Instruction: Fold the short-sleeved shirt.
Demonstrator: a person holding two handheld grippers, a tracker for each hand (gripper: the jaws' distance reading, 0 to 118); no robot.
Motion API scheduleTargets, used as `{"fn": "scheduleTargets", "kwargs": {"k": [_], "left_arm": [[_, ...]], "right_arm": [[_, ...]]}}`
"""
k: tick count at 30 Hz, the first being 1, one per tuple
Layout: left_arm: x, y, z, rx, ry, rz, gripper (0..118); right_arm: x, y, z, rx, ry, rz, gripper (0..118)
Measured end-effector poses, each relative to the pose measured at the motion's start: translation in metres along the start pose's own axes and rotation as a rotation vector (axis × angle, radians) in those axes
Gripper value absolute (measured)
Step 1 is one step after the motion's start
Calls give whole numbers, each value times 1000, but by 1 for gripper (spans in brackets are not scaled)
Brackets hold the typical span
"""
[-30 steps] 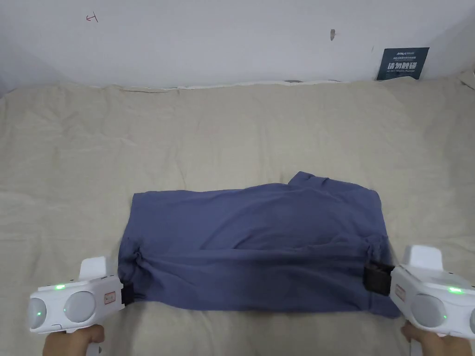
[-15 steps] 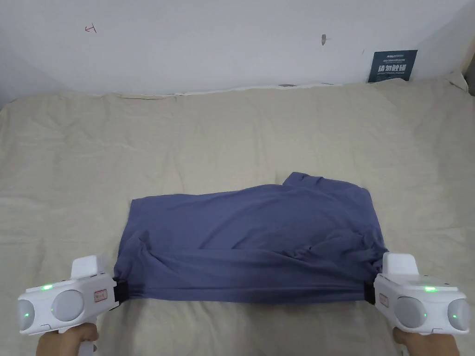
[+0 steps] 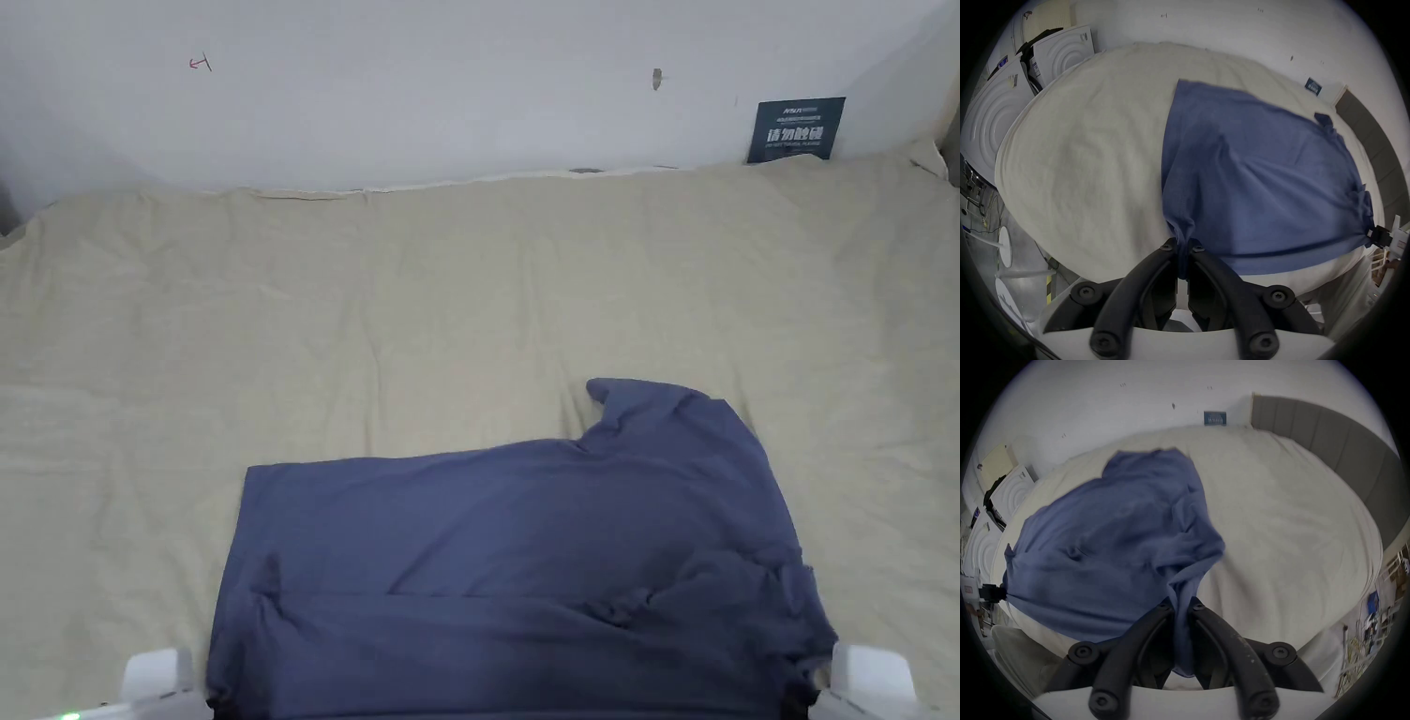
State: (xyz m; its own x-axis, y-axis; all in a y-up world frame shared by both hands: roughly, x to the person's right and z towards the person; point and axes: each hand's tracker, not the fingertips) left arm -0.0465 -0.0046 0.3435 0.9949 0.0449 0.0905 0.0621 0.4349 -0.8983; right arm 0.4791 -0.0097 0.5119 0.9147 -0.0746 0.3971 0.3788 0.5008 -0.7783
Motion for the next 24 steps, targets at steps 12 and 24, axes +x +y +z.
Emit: {"fn": "scheduleTargets", "kwargs": {"k": [12, 24], "left_arm": [[19, 29, 30, 149, -38, 149, 113], [100, 114, 162, 831, -118, 3, 111]], "right_arm": [[-17, 33, 39, 171, -29, -5, 91], [-76, 131, 179, 833, -8, 100, 110]]}}
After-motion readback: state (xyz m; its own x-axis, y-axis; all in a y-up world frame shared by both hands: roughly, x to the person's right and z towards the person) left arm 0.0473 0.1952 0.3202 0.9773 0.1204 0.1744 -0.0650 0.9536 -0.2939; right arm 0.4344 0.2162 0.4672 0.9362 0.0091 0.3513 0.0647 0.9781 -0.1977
